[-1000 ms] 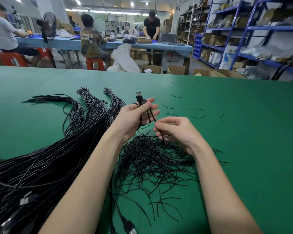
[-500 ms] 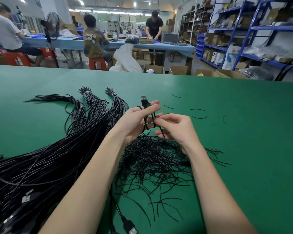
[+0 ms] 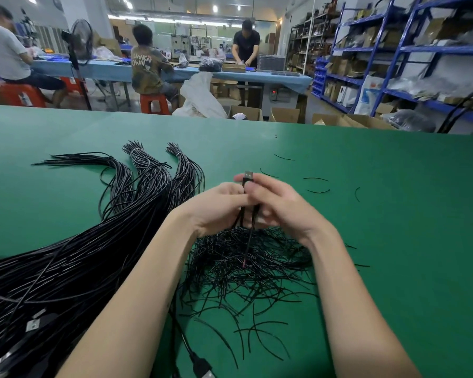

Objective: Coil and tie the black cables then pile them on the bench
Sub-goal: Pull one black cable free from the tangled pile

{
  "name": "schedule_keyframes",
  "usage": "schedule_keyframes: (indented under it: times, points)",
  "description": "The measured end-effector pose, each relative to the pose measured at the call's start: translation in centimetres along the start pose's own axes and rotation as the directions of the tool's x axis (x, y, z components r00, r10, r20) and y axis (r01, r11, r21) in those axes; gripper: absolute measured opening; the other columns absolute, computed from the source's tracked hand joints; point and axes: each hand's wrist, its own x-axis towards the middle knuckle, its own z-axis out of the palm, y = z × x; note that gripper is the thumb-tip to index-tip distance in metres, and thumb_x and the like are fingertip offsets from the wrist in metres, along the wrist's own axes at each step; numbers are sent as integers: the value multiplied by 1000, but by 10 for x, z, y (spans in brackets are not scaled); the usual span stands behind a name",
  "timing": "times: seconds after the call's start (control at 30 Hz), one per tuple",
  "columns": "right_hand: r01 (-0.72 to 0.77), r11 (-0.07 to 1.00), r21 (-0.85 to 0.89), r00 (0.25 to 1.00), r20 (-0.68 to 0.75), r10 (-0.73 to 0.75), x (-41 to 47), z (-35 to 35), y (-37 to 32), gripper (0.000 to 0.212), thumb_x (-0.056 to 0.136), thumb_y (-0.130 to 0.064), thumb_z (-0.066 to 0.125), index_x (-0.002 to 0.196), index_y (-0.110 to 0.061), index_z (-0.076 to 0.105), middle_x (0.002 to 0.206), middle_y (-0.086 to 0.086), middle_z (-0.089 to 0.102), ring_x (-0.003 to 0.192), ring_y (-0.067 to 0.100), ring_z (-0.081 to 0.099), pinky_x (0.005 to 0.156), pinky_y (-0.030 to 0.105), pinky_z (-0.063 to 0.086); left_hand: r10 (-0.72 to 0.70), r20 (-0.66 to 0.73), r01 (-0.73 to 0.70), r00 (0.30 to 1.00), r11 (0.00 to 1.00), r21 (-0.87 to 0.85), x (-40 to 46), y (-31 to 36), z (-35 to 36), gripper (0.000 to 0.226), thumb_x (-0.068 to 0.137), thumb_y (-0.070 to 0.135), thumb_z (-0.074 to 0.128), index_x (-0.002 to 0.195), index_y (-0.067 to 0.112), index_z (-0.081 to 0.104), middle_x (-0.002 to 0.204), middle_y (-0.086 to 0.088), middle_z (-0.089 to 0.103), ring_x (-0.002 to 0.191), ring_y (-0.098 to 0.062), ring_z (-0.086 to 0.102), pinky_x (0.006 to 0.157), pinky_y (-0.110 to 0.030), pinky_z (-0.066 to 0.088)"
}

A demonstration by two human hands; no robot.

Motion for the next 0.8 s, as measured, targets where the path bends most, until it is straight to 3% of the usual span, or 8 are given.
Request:
schedule_keyframes:
  times: [0.07, 0.13, 0.27, 0.4, 0.5, 0.6, 0.67, 0.8]
  points:
    - [12, 1000, -10, 999, -35, -12, 5, 6, 3, 18, 95, -33, 72, 111, -25, 76, 71, 1, 56, 51, 6, 51, 48, 22, 51, 1, 1, -1, 1000, 1000, 3, 0, -2, 3, 17, 103, 5, 46, 110, -4, 59, 71, -4, 64, 74, -16, 72, 73, -26, 58]
    - [-1, 1000, 25, 994, -106, 4, 6, 7, 2, 16, 95, -30, 73, 106, -19, 77, 74, 1, 65, 53, 7, 57, 52, 28, 56, 2, 9, -3, 1000, 999, 33, -1, -1, 3, 17, 105, 6, 44, 118, 0, 53, 64, 2, 54, 70, -14, 67, 74, -25, 55]
    - [3, 998, 56, 973, -229, 10, 6, 5, -1, 16, 91, -30, 77, 90, -14, 77, 67, 3, 69, 52, 11, 65, 48, 26, 54, 16, -22, -14, 1000, 995, 95, 3, 0, 7, 20, 107, 15, 45, 118, 1, 53, 65, 2, 43, 68, -14, 54, 77, -26, 48]
    - [13, 974, -226, 916, -388, -102, 8, 0, -4, 20, 85, -43, 80, 82, -23, 80, 64, -3, 70, 59, 8, 65, 65, 27, 58, 74, -144, -37, 987, 969, 245, 7, -2, 8, 21, 108, 19, 44, 99, 4, 55, 74, -1, 42, 70, -11, 48, 80, -28, 42]
    - [20, 936, -350, 873, -450, -187, 10, 0, -5, 24, 81, -52, 80, 80, -29, 81, 63, -10, 72, 61, 3, 62, 65, 23, 55, 87, -203, -10, 975, 935, 353, 7, 0, 8, 30, 107, 24, 43, 114, 1, 62, 94, -4, 54, 85, -11, 51, 87, -35, 48]
    - [60, 926, -372, 842, -480, -247, 11, 4, -5, 22, 78, -53, 82, 76, -31, 79, 65, -13, 72, 52, -5, 60, 47, 10, 45, -2, -176, 27, 984, 990, 136, 6, 0, 12, 34, 107, 32, 45, 131, 15, 63, 115, -10, 63, 103, -25, 63, 94, -48, 56]
    - [74, 924, -376, 832, -487, -265, 11, 2, -3, 19, 79, -51, 82, 79, -32, 79, 75, -11, 73, 46, -3, 54, 40, 9, 40, -32, -132, 29, 991, 999, -31, 5, -1, 13, 35, 107, 35, 45, 133, 18, 62, 112, -16, 64, 96, -36, 67, 86, -51, 59]
    - [61, 908, -415, 915, -340, -217, 4, -18, -2, 8, 85, -37, 81, 88, -30, 80, 86, -8, 77, 66, 11, 64, 66, 20, 51, -43, -189, 32, 981, 998, -62, 5, -3, 11, 33, 109, 31, 40, 128, 6, 50, 86, -9, 74, 80, -30, 73, 63, -32, 59]
